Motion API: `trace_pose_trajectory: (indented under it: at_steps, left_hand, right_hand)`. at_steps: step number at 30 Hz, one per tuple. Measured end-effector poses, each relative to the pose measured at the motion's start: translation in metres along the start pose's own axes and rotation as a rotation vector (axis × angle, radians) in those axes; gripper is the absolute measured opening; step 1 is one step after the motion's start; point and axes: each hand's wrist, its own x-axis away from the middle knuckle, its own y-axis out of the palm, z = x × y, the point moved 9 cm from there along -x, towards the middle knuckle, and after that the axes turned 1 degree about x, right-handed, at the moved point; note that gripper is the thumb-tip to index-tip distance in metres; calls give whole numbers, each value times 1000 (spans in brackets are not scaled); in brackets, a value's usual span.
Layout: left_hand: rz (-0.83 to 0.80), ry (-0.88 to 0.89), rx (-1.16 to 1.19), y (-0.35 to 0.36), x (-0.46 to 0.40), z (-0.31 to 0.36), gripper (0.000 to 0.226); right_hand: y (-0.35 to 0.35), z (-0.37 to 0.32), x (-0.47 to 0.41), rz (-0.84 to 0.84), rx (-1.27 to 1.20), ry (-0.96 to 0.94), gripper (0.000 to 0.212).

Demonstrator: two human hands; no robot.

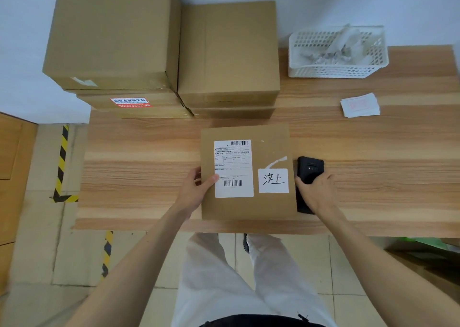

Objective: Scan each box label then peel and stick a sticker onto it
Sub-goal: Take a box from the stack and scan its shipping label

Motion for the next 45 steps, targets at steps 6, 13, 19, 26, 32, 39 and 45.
trace_pose_trajectory:
  at_steps: [6, 13, 19, 26, 32, 39, 45]
  left_hand:
    - [-11, 0, -11, 0, 3, 7, 60]
    - [-51, 62, -41, 5, 6, 22, 54]
    - [-27, 50, -45, 13, 2, 30, 54]
    - [-16, 42, -45, 12, -2, 26, 58]
    - [-20, 31, -41, 10, -3, 23, 61]
    - [-30, 27, -23, 11, -4, 23, 64]
    - [-23, 31, -14, 13, -1, 25, 54]
  right_hand:
    - [-50, -15, 16, -118, -77, -19, 60]
    - [-96, -93, 84, -220, 194, -269, 51]
    - [-87, -143, 128, -332, 429, -431, 64]
    - [-89, -151, 127, -291, 495, -428, 65]
    - [-90, -149, 123, -284, 507, -440, 69]
    - [-93, -120, 91, -267, 402, -358, 56]
    - [-81, -48, 17, -55, 213, -160, 77]
